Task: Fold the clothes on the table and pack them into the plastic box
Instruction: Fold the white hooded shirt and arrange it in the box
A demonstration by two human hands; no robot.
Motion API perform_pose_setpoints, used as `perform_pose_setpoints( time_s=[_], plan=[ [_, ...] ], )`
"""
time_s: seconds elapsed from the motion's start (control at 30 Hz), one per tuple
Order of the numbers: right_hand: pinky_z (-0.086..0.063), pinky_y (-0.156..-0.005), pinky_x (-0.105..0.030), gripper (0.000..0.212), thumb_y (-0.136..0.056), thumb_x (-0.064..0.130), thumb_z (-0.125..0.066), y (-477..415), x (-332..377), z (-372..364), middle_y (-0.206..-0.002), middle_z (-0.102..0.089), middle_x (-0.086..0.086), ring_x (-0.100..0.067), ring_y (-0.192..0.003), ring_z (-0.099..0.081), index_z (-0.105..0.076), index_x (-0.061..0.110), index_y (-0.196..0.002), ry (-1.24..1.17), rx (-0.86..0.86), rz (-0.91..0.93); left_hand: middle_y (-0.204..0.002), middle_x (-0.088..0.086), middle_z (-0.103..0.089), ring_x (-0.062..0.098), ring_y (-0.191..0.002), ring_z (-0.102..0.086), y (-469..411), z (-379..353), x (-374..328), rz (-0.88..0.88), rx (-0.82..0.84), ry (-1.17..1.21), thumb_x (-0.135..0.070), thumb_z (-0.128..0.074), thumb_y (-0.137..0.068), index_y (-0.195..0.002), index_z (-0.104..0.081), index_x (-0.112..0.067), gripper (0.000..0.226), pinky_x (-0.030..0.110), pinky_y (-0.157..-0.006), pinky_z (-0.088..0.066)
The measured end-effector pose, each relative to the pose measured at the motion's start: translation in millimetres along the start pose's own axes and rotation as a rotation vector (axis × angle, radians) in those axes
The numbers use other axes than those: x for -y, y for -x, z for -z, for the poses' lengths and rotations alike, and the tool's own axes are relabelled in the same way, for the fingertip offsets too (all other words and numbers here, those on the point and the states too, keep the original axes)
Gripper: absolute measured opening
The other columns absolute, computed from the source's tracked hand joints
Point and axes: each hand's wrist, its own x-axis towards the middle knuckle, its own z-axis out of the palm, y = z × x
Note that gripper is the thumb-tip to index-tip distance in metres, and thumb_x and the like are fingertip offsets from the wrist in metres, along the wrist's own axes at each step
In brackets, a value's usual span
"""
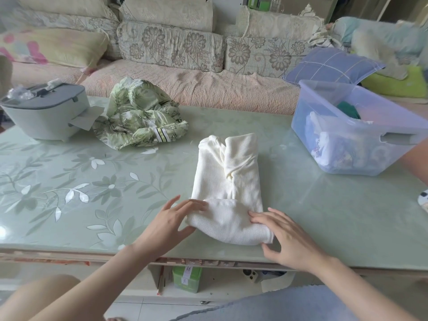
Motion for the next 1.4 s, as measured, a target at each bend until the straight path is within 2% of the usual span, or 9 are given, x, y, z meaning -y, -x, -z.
perform_pose_setpoints(
  time_s=[0.17, 0.3, 0.43, 0.57, 0.67, 0.9, 1.0, 1.1, 1.4],
  plan=[
    [-0.020, -0.114, -0.023, 0.030, -0.086, 0.057, -0.047, -2.5, -2.4, -4.1, -0.117, -0.055, 0.034, 0.016, -0.129, -0.026, -0.053, 0.039, -0.109, -0.282, -0.118, -0.203, -0.103, -0.009, -0.068, 0.002, -0.101, -0.054, -3.8, -2.1, -7.8, 0.165, -0.108, 0.079, -0.060, -0.024, -0.094, -0.110, -0.054, -0.026, 0.049, 0.027, -0.111, -0.023],
    [-0.022, -0.105, -0.008, 0.034, -0.098, 0.034, -0.048, -11.9, 10.9, 3.6, -0.125, -0.054, -0.021, 0.031, -0.120, -0.020, -0.062, 0.004, -0.106, -0.639, -0.254, -0.483, -0.080, -0.001, -0.054, 0.022, -0.088, -0.049, -12.9, 3.5, -20.9, 0.381, -0.211, 0.141, -0.036, -0.038, -0.100, -0.103, -0.049, -0.016, 0.024, 0.031, -0.068, -0.032],
    [-0.039, -0.071, -0.037, 0.065, -0.078, 0.064, -0.060, -23.0, 11.8, 2.9, -0.080, -0.056, -0.014, -0.021, -0.075, -0.053, -0.055, 0.000, -0.089, -0.841, -0.328, -0.587, -0.062, 0.006, -0.049, 0.019, -0.056, -0.042, -22.1, 4.0, -32.3, 0.517, -0.236, 0.220, -0.037, -0.043, -0.097, -0.085, -0.043, -0.012, 0.028, 0.029, -0.048, -0.026],
    [-0.032, -0.054, -0.034, 0.021, -0.085, 0.028, -0.067, -32.5, 8.4, -8.3, -0.050, -0.051, -0.004, -0.019, -0.049, -0.042, -0.053, 0.013, -0.082, -0.534, -0.380, -0.659, -0.073, -0.002, -0.058, 0.016, -0.062, -0.053, -25.9, -4.7, -25.0, 0.623, -0.194, 0.183, -0.038, -0.053, -0.093, -0.105, -0.048, -0.018, 0.024, 0.032, -0.051, -0.037],
    [-0.042, -0.063, -0.033, 0.025, -0.080, 0.026, -0.073, -36.1, 11.0, -11.7, -0.051, -0.052, 0.006, -0.017, -0.052, -0.051, -0.056, 0.016, -0.097, -0.207, -0.387, -0.639, -0.101, -0.005, -0.055, 0.017, -0.088, -0.056, -25.8, -5.7, -15.1, 0.495, -0.286, 0.073, -0.029, -0.070, -0.082, -0.121, -0.047, -0.019, 0.046, 0.029, -0.074, -0.045],
    [-0.029, -0.111, -0.033, 0.047, -0.091, 0.008, -0.047, -28.3, 5.1, -5.0, -0.140, -0.050, 0.004, -0.013, -0.126, -0.047, -0.052, 0.021, -0.136, 0.000, -0.228, -0.030, -0.135, -0.008, -0.053, 0.007, -0.127, -0.042, -14.0, 5.9, -12.3, -0.129, 0.064, -0.189, -0.004, -0.034, -0.085, -0.136, -0.049, -0.026, 0.058, 0.032, -0.108, -0.026],
    [-0.014, -0.118, -0.027, 0.045, -0.098, 0.030, -0.037, -23.8, 4.1, -6.6, -0.149, -0.039, 0.011, -0.002, -0.138, -0.031, -0.042, 0.027, -0.142, -0.133, -0.094, -0.055, -0.139, -0.014, -0.045, 0.005, -0.140, -0.026, -11.7, 6.3, -12.6, -0.079, 0.105, -0.156, -0.025, -0.026, -0.095, -0.142, -0.039, -0.029, 0.050, 0.042, -0.118, -0.009],
    [-0.028, -0.110, -0.021, 0.043, -0.093, 0.042, -0.053, -28.6, 8.3, -4.6, -0.134, -0.053, 0.012, -0.001, -0.124, -0.045, -0.044, 0.037, -0.135, -0.490, -0.121, -0.320, -0.131, -0.014, -0.040, 0.008, -0.115, -0.051, -19.5, 6.6, -30.9, 0.205, 0.043, 0.085, -0.057, -0.035, -0.093, -0.134, -0.045, -0.033, 0.049, 0.033, -0.099, -0.042],
    [-0.045, -0.079, -0.020, 0.019, -0.081, 0.014, -0.073, -46.4, 11.1, 4.8, -0.095, -0.066, -0.001, -0.013, -0.091, -0.061, -0.063, 0.021, -0.097, -0.848, -0.207, -0.529, -0.104, -0.008, -0.060, 0.010, -0.096, -0.057, -29.5, 7.1, -28.7, 0.601, -0.111, 0.460, -0.041, -0.068, -0.081, -0.111, -0.056, -0.031, 0.034, 0.020, -0.076, -0.045]
  ],
)
